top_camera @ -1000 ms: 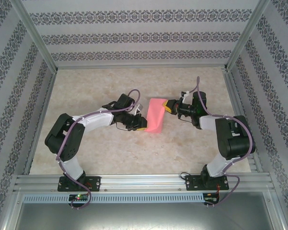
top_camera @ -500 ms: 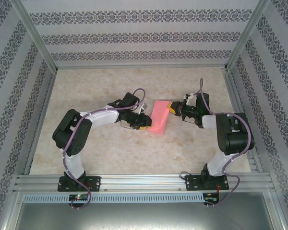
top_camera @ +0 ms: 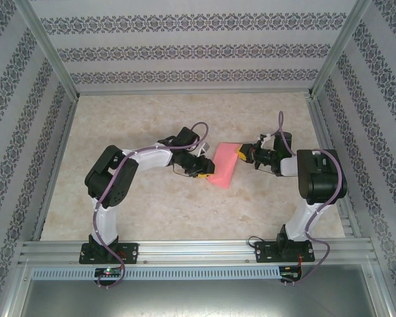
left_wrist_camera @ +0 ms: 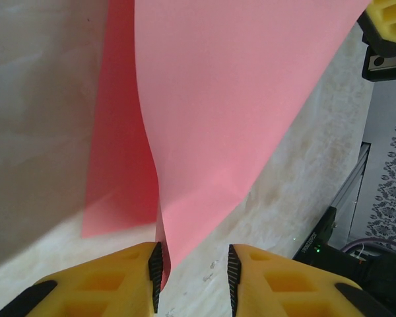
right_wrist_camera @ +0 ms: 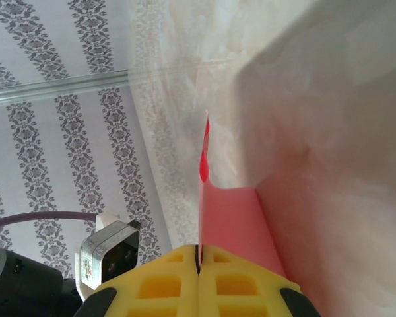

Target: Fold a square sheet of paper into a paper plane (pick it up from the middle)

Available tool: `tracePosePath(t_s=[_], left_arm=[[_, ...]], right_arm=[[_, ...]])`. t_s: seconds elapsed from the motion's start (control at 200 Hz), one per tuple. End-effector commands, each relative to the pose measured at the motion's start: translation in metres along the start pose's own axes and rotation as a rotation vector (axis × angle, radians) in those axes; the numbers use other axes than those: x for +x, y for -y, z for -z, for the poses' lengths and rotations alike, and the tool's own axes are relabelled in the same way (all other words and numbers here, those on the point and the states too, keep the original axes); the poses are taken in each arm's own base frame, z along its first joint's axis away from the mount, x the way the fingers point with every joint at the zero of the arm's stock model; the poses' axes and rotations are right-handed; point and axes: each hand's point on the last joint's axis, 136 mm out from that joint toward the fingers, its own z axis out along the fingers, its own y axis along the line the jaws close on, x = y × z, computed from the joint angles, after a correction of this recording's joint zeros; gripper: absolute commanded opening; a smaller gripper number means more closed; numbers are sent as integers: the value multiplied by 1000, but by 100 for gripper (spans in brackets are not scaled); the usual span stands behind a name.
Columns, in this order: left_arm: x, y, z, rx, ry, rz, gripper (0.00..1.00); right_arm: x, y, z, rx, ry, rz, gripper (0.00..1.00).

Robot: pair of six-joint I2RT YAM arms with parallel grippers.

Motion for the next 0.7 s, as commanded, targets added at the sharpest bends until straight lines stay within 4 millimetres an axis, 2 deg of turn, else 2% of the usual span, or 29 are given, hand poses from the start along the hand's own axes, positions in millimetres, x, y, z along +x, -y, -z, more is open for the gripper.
tracePosePath(t_s=[0.0, 0.26, 0.694], left_arm=[[3, 5, -6, 2, -34, -23, 35], [2, 1, -14, -16, -53, -20, 36], [2, -3, -27, -22, -70, -7, 35]], right_arm=[[-5, -3, 1, -20, -13, 52, 5], [-3, 8, 1, 13, -20, 64, 21], [18, 20, 4, 59, -41, 100, 33]])
